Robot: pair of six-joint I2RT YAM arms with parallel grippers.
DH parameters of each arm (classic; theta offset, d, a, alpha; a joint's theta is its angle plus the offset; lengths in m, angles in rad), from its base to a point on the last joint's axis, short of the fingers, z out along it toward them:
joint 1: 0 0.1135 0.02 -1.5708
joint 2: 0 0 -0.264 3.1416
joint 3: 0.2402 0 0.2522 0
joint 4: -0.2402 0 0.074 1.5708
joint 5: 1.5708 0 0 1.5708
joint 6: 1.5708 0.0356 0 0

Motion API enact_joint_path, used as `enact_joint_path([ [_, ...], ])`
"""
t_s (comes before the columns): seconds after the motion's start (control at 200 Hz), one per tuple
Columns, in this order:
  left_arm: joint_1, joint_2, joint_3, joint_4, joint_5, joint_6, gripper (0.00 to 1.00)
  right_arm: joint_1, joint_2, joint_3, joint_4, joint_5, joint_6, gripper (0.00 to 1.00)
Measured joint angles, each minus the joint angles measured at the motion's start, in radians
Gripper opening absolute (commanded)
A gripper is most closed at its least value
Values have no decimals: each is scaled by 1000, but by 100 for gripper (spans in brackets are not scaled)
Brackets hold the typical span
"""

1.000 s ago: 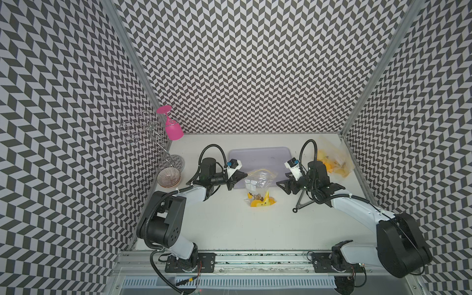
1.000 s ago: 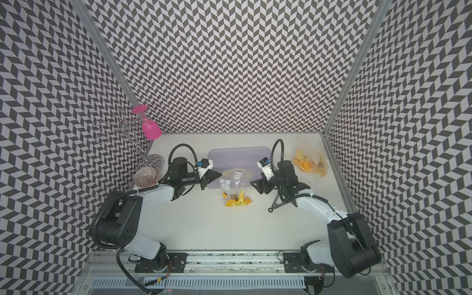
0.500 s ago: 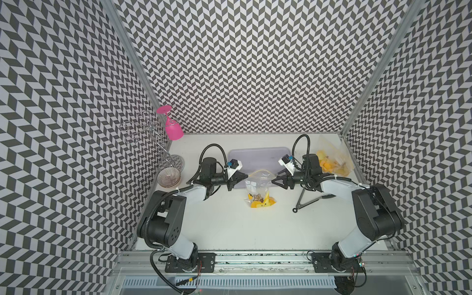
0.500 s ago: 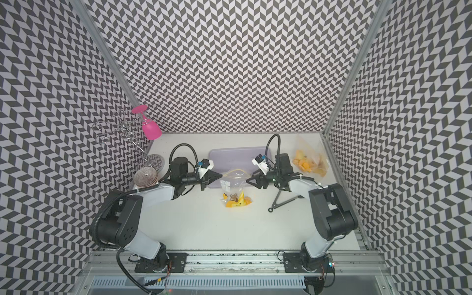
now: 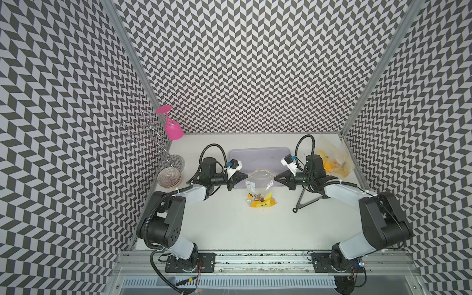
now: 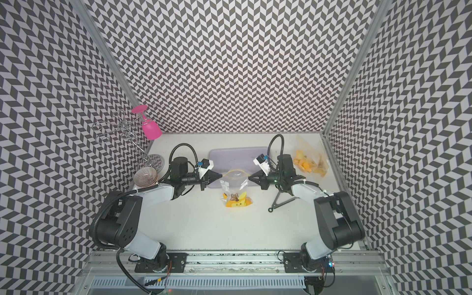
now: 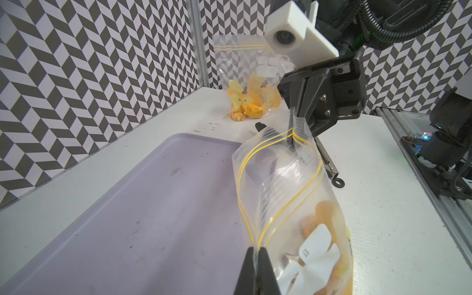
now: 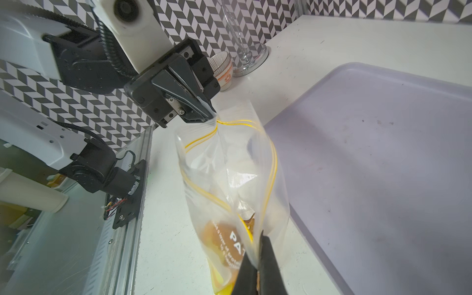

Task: Put the cookies into a resealable bag to prevent moisture
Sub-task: Close the ziploc bag at the center of the board.

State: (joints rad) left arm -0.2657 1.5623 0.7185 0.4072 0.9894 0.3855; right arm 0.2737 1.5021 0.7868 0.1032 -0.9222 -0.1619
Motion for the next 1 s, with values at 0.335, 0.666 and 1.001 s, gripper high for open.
enact_joint_path([
  [0.335,8,-69,-23,15,0,-3,0,9,-388,-102,-146,316,43,0],
  [0.666,8,-93,-43,29,22,-8,0,16,-423,-36,-388,447,20,66],
  [1.001,-27,-108,-43,30,27,41,0,143,-170,348,-579,485,-215,72],
])
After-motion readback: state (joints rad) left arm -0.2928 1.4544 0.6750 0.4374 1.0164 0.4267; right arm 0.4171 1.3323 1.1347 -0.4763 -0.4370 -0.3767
